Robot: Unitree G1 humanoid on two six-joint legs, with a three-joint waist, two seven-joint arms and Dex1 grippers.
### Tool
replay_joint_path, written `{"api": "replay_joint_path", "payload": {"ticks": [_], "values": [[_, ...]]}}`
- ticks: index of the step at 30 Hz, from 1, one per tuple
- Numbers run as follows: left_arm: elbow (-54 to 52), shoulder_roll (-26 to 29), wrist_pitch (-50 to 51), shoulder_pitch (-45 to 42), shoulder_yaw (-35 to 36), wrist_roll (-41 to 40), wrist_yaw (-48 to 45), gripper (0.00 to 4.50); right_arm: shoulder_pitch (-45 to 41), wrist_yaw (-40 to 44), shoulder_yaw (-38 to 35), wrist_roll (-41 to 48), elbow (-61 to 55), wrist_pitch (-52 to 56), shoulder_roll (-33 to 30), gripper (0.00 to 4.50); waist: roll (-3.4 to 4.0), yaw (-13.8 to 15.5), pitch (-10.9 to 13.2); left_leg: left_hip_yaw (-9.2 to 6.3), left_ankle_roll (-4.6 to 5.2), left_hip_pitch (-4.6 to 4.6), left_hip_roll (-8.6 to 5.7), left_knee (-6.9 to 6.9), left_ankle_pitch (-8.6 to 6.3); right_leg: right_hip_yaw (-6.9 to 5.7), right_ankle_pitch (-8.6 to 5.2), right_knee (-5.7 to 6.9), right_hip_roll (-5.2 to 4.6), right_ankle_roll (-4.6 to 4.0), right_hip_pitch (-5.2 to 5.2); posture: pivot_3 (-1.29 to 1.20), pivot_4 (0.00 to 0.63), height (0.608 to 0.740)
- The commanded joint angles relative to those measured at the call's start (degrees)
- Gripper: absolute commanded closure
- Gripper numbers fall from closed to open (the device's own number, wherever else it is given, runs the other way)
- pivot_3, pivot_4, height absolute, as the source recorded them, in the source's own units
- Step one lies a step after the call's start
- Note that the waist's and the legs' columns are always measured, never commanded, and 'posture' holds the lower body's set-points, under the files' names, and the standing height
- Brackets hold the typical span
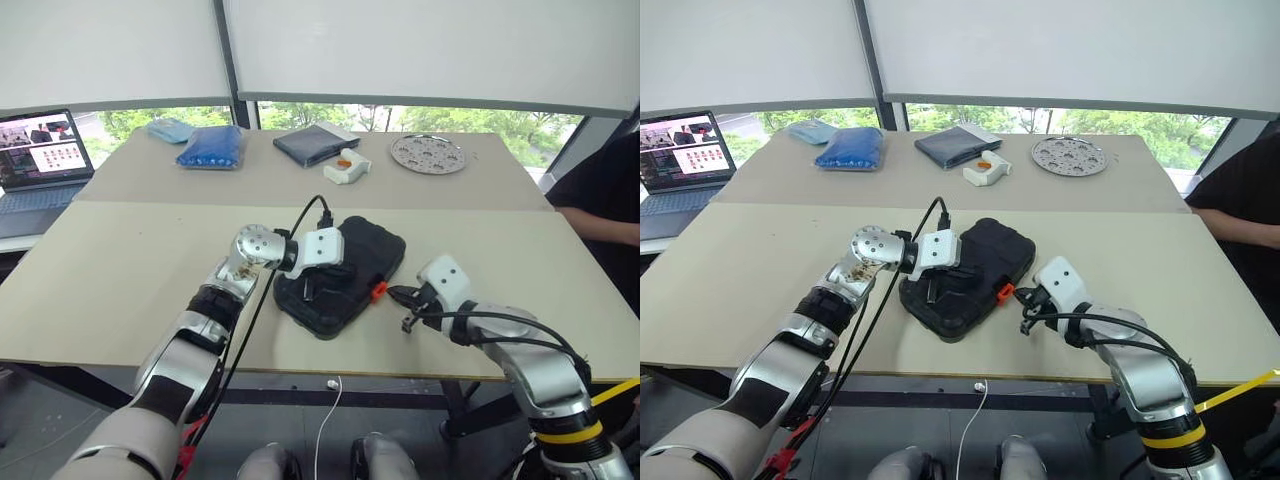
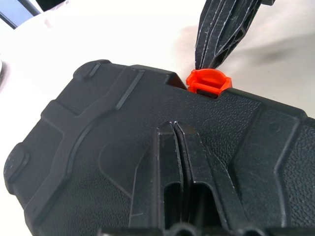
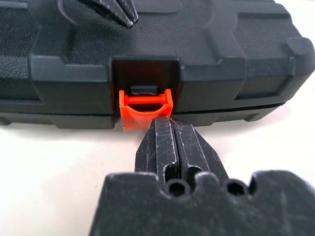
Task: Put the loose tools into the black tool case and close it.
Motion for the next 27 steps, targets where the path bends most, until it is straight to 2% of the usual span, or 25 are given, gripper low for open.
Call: {"api": "replay_joint_path", "payload": {"ticks": [1,17,23,26,27], "values": [[5.0,0.34,0.76,3.03,-2.5,3.7,0.63,4.39,-2.75,0.34,0.82,0.62,-1.55,-1.0,1.56,4.5,0.01,-0.15,-0.01,0.0,-0.01,0.01,0.02,-0.01,0.01,0.0,0.0,0.0,0.01,0.0,0.0,0.0,0.15,0.718],[6.8,0.02,0.34,2.66,-1.99,3.67,1.42,4.39,-5.12,0.04,2.96,0.1,-0.92,0.52,5.45,4.5,0.05,-0.48,-0.06,0.03,-0.1,0.12,0.14,-0.13,0.05,-0.04,0.0,-0.01,0.02,0.0,0.01,0.0,0.15,0.718],[6.33,0.98,2.96,2.76,0.47,1.64,1.47,4.39,-3.16,1.42,0.46,1.58,-3.02,2.38,2.93,4.5,0.04,-0.46,-0.07,0.06,-0.27,0.26,0.14,-0.43,0.15,-0.03,0.0,-0.07,0.02,-0.01,0.03,0.0,0.15,0.718],[2.67,3.81,10.55,3.33,5.72,-4.07,-1.52,3.76,0.52,5.83,-5.14,6.13,-7.47,4.8,-2.13,3.76,-0.01,-0.28,-0.04,0.06,-0.4,0.3,0.13,-0.67,0.24,-0.03,-0.01,-0.12,0.02,-0.02,0.0,0.0,0.15,0.718],[1.2,5.17,12.5,3.66,7.1,-5.44,-2.38,3.43,1.61,7.62,-6.98,7.63,-8.68,4.99,-4.0,3.45,-0.03,-0.25,-0.02,0.04,-0.42,0.28,0.14,-0.7,0.26,-0.04,-0.04,-0.12,0.07,-0.07,-0.02,0.0,0.15,0.718]]}}
